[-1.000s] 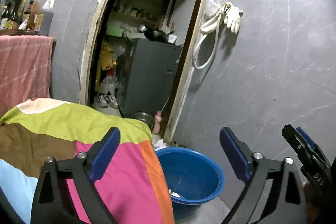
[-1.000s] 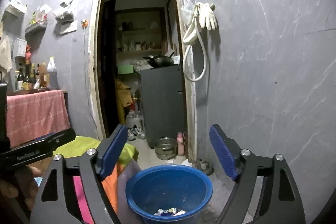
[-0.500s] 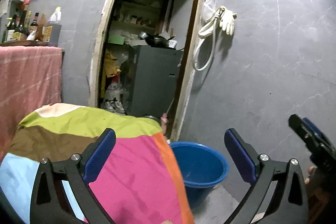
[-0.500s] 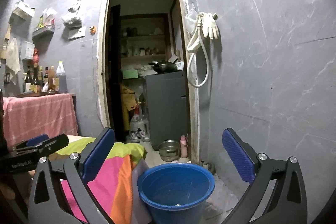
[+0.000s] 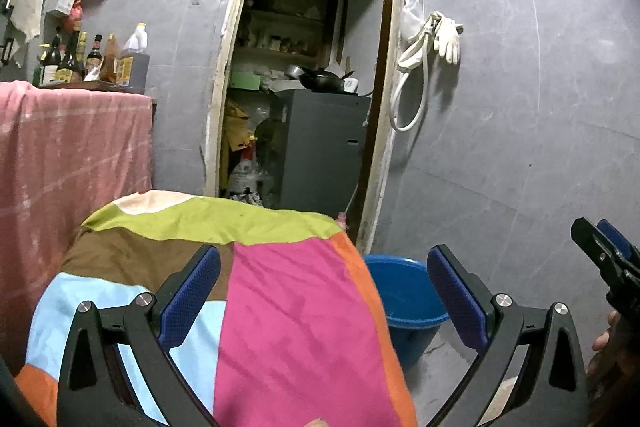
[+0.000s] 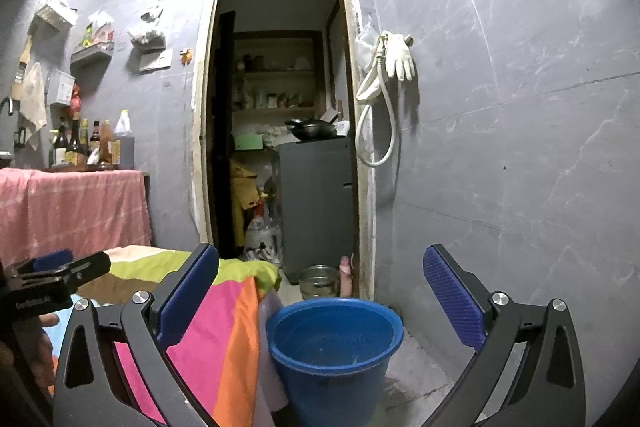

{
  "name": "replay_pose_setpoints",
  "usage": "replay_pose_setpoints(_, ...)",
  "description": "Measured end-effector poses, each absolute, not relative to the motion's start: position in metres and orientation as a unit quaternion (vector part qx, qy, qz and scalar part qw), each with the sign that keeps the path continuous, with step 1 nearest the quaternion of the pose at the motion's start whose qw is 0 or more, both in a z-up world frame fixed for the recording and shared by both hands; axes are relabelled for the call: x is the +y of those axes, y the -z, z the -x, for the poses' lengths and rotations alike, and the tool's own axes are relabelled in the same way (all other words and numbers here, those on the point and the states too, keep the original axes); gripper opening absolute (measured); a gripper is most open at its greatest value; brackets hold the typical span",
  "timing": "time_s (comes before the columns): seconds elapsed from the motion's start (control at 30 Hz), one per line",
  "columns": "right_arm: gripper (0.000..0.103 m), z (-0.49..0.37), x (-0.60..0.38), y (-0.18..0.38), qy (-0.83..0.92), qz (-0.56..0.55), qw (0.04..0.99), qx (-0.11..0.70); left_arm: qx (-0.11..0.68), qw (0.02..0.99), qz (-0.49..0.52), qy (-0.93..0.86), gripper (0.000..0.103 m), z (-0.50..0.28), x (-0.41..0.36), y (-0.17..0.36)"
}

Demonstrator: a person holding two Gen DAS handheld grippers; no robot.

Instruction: Collect trash

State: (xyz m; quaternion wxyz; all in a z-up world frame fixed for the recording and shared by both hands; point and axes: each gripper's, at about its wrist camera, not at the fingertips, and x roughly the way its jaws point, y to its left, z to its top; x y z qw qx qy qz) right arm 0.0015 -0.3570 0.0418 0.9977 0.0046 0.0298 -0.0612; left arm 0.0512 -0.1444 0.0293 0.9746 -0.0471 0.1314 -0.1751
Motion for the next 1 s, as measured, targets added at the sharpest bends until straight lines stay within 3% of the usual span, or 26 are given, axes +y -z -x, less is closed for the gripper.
replay_pose_setpoints(1.0, 0.103, 0.028, -0.34, 0.018, 0.116, 0.015, 0.991, 0.065, 0.143, 0.981, 0.026, 0.132, 0.101, -0.012, -0.138, 0.04)
